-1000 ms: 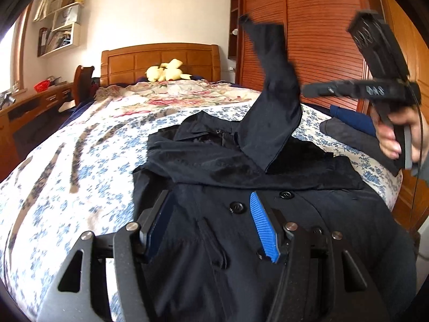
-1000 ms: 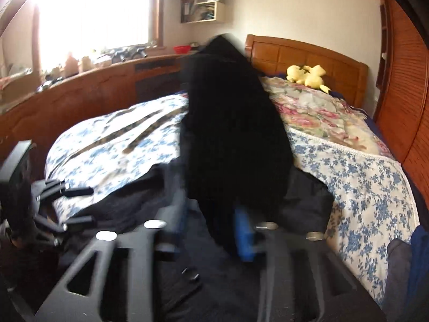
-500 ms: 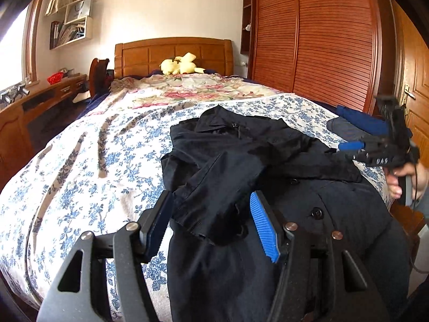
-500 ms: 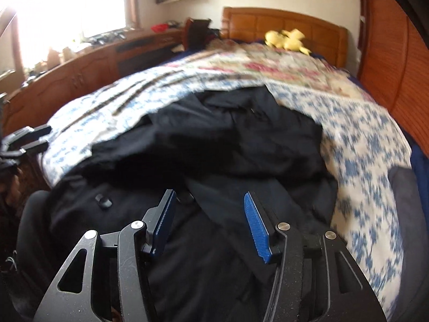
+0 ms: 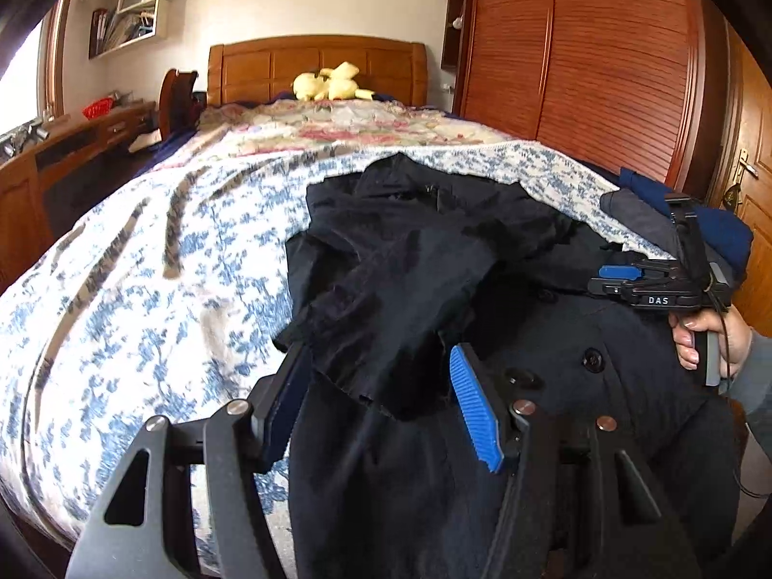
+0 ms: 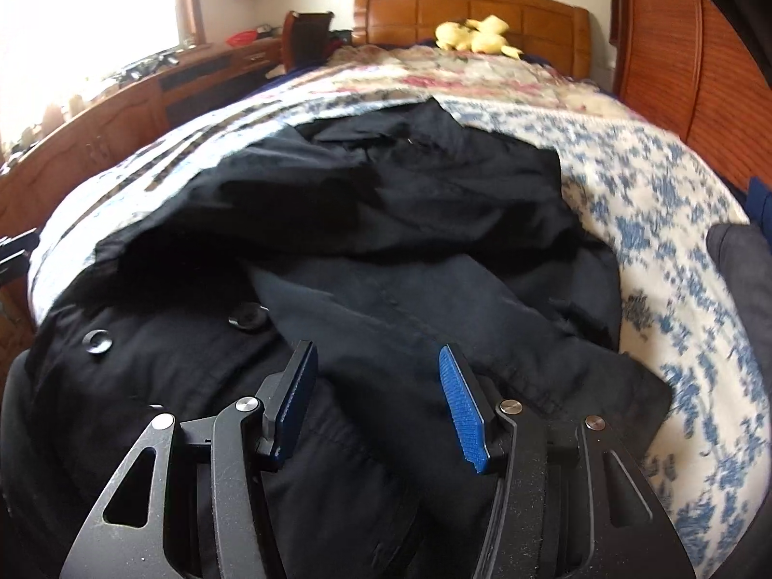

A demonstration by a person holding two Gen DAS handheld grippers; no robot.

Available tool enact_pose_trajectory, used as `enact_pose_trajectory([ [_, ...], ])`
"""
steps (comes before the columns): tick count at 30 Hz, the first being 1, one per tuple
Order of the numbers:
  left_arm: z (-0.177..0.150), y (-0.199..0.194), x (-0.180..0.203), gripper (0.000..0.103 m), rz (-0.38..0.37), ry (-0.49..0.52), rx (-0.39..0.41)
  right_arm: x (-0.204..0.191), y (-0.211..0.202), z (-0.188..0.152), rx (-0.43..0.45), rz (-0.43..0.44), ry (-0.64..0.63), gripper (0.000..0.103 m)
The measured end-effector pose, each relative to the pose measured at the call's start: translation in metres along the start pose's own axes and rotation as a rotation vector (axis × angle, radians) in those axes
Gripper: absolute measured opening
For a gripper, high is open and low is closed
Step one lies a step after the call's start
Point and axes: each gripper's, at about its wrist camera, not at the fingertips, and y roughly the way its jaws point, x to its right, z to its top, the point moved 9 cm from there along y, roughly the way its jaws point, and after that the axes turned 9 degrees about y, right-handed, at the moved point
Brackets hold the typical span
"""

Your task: Fold large clothes

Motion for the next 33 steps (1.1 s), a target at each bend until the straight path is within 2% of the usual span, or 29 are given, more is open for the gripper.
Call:
enact_pose_trajectory([
  [1,-0.003,0.004,0.000,0.058,0.005,0.003,-0.006,0.003,0.004,-0.002,-0.004,0.001,0.004,0.055],
  [3,-0.006,0.009,0.001,0.045,0.010,0.009,-0.021,0.006,0.010,-0.004,-0.007,0.021,0.024,0.059],
  [6,-0.011,0.018,0.003,0.039,0.015,0.019,-0.043,0.007,0.011,-0.004,-0.005,0.027,0.022,0.061],
  [8,-0.014,0.023,0.005,0.035,0.019,0.027,-0.058,0.008,0.012,-0.006,0.005,0.029,0.015,0.061],
  [13,-0.018,0.035,0.006,0.035,0.016,0.031,-0.095,0.007,0.011,-0.008,0.020,0.042,0.021,0.062],
  [14,-0.019,0.037,0.006,0.031,0.014,0.035,-0.102,0.007,0.011,-0.008,0.021,0.043,0.022,0.062],
  [16,-0.020,0.043,0.007,0.015,0.019,0.045,-0.124,0.006,0.010,-0.009,0.022,0.046,0.023,0.062],
  [17,-0.021,0.043,0.007,0.003,0.022,0.048,-0.129,0.006,0.010,-0.009,0.021,0.046,0.023,0.062],
  [18,-0.019,0.042,0.009,0.001,0.025,0.056,-0.128,0.007,0.010,-0.009,0.020,0.050,0.026,0.062],
  [25,0.009,-0.007,0.032,0.000,0.028,0.119,-0.020,0.008,0.012,-0.009,0.013,0.071,0.037,0.063],
  [33,0.015,-0.031,0.036,0.001,0.024,0.137,0.002,0.008,0.013,-0.009,0.016,0.072,0.037,0.064],
])
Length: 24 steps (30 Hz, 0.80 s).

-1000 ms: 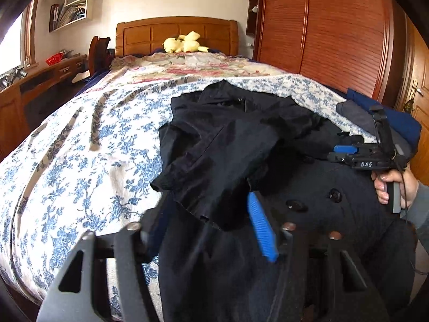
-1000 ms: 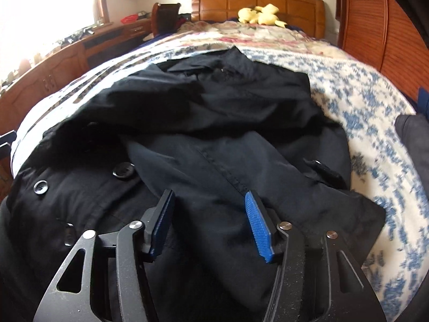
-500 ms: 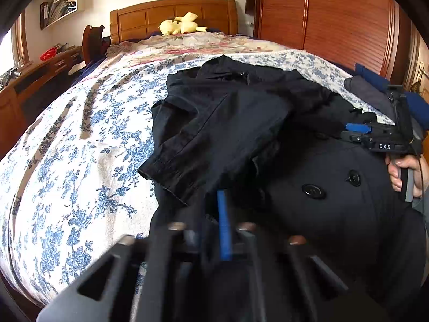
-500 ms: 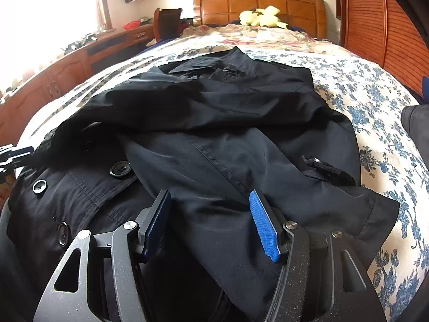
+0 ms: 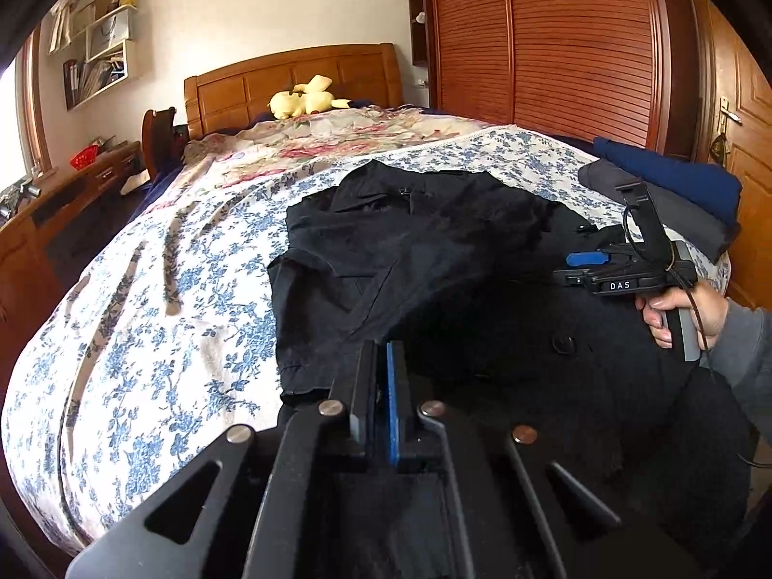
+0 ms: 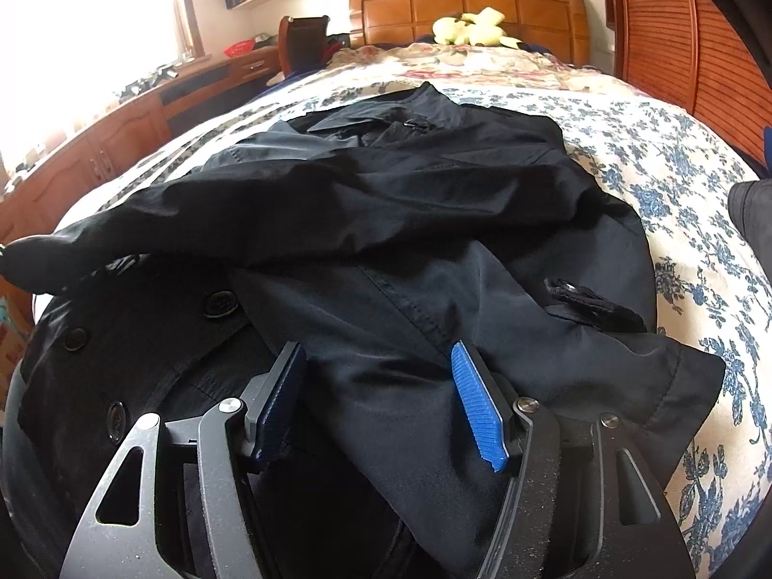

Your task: Fold large clothes

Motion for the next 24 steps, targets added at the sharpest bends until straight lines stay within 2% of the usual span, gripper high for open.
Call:
enact_pose_trajectory([
  [4,-0.005,-0.005,-0.003,0.004,-0.003,-0.032,0.015,-0.002,-0.003,0.000,-0.021,-0.022,-0.014,0.064],
  [7,-0.009,-0.010,-0.008,0.012,-0.014,-0.064,0.032,-0.006,-0.012,0.001,-0.027,-0.046,-0.031,0.065],
  [9,-0.012,-0.011,-0.011,0.024,-0.023,-0.079,0.039,-0.012,-0.022,0.008,0.005,-0.051,-0.042,0.065],
  [15,-0.018,-0.012,-0.021,0.035,-0.023,-0.089,0.045,-0.055,-0.039,0.048,0.081,-0.006,-0.096,0.064],
  [20,-0.025,-0.011,-0.027,0.038,-0.022,-0.101,0.039,-0.093,-0.017,0.080,0.087,0.013,-0.140,0.064],
  [24,-0.030,-0.009,-0.032,0.041,-0.019,-0.107,0.030,-0.120,0.018,0.087,0.037,0.021,-0.163,0.064],
])
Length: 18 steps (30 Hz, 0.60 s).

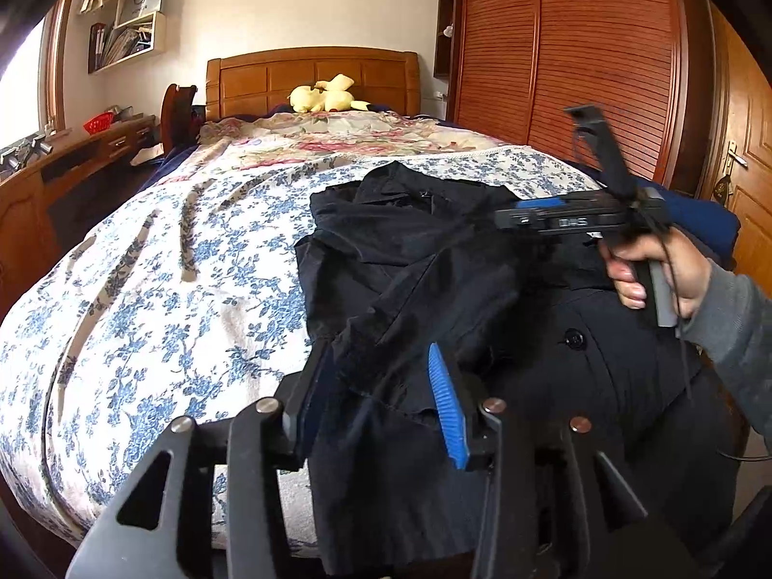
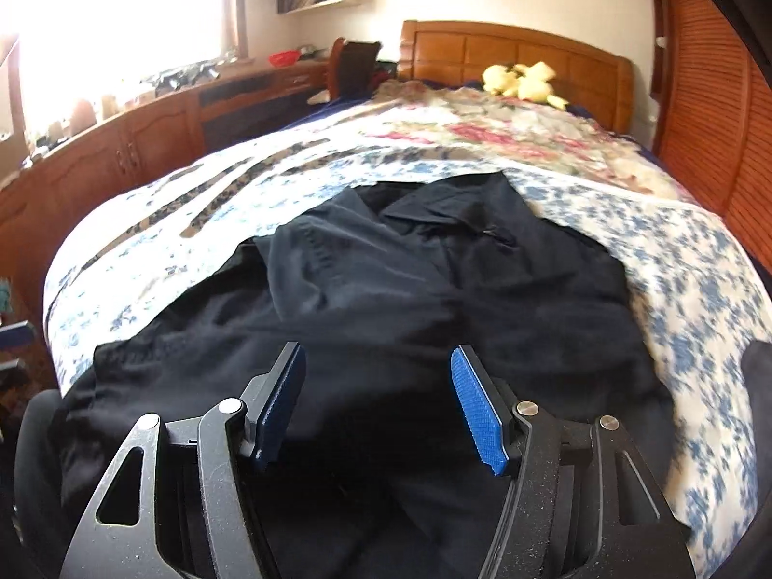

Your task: Fold large clothes

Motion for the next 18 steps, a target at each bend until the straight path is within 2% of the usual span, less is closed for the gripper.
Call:
enact_pose_trajectory([
  [4,-0.007,0.002,-0.005,0.046,0.005,0.002,-0.014,-0.026,0.028,-0.015,-0.082,0.040,-0.023,0.064],
  [6,-0.010,0.003,-0.007,0.053,0.005,-0.005,-0.018,-0.039,0.037,-0.029,-0.131,0.085,-0.021,0.064],
  [9,-0.015,0.006,-0.010,0.054,0.003,-0.016,-0.029,-0.053,0.053,-0.054,-0.215,0.107,-0.045,0.065],
  [11,-0.018,0.008,-0.009,0.054,0.004,-0.015,-0.036,-0.056,0.059,-0.062,-0.209,0.073,-0.078,0.065],
  [15,-0.022,0.012,-0.008,0.055,0.008,-0.011,-0.052,-0.051,0.052,-0.061,-0.213,0.078,-0.051,0.065],
  [18,-0.024,0.013,-0.008,0.055,0.013,-0.015,-0.060,-0.045,0.030,-0.056,-0.172,0.079,-0.040,0.065],
])
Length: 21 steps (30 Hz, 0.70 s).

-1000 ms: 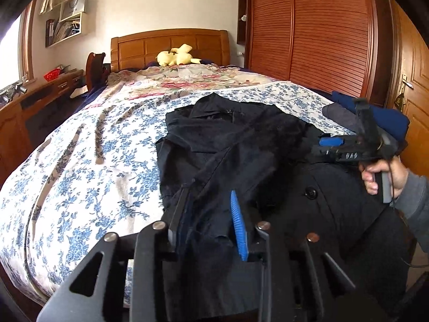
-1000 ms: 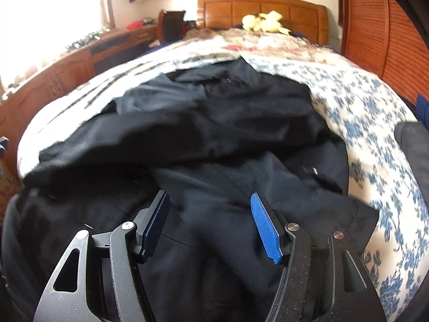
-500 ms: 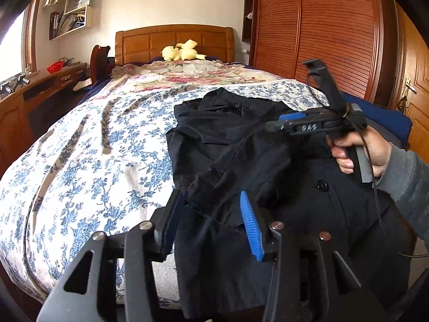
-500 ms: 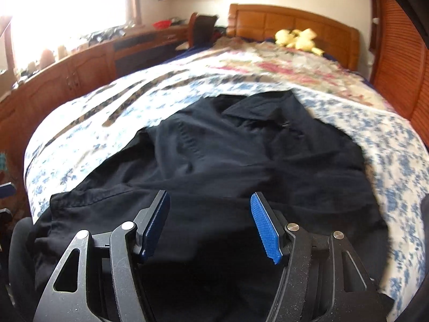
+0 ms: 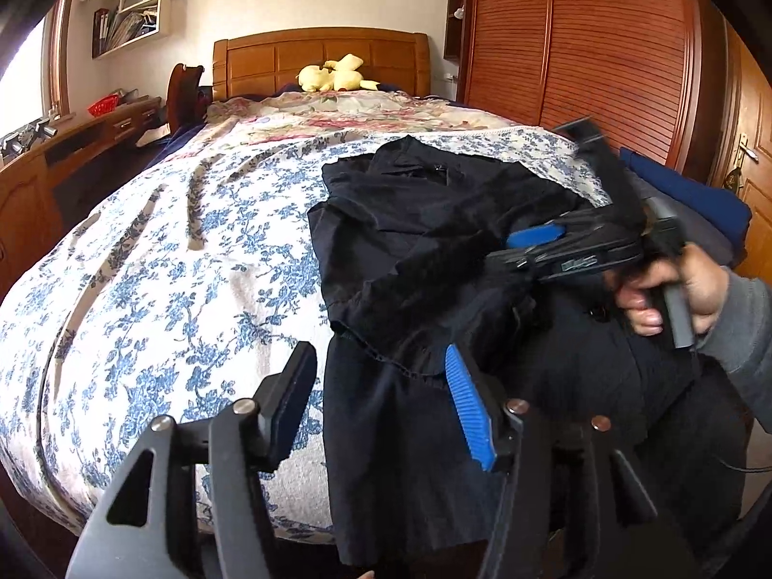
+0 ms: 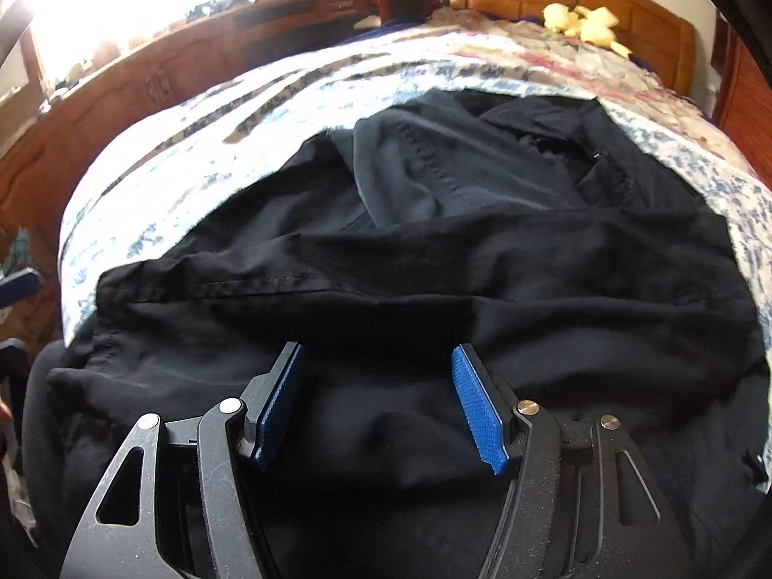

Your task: Fold large clothes

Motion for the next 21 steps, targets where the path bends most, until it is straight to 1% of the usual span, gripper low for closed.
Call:
enact_pose_trajectory([
  [4,-0.004,0.003,0.001,0.055,-0.002,-0.005,-0.009,0.016,-0.044,-0.012,0.063,-0.012,0.015,0.065],
  [7,-0.007,0.006,0.001,0.055,0.004,-0.001,-0.019,0.033,-0.069,-0.026,0.083,-0.052,0.013,0.065],
  [8,-0.007,0.008,0.001,0.055,0.006,0.002,-0.022,0.046,-0.079,-0.034,0.081,-0.088,0.011,0.065],
  [10,-0.007,0.009,0.001,0.055,0.008,0.005,-0.024,0.062,-0.090,-0.046,0.076,-0.125,0.014,0.065],
  [13,-0.009,0.012,0.001,0.055,0.009,0.000,-0.030,0.090,-0.112,-0.065,0.074,-0.173,0.049,0.065],
  [16,-0.011,0.017,0.000,0.055,0.015,0.000,-0.043,0.116,-0.138,-0.083,0.092,-0.225,0.101,0.065],
  [21,-0.013,0.020,0.001,0.055,0.023,0.010,-0.055,0.139,-0.167,-0.107,0.118,-0.256,0.177,0.065],
])
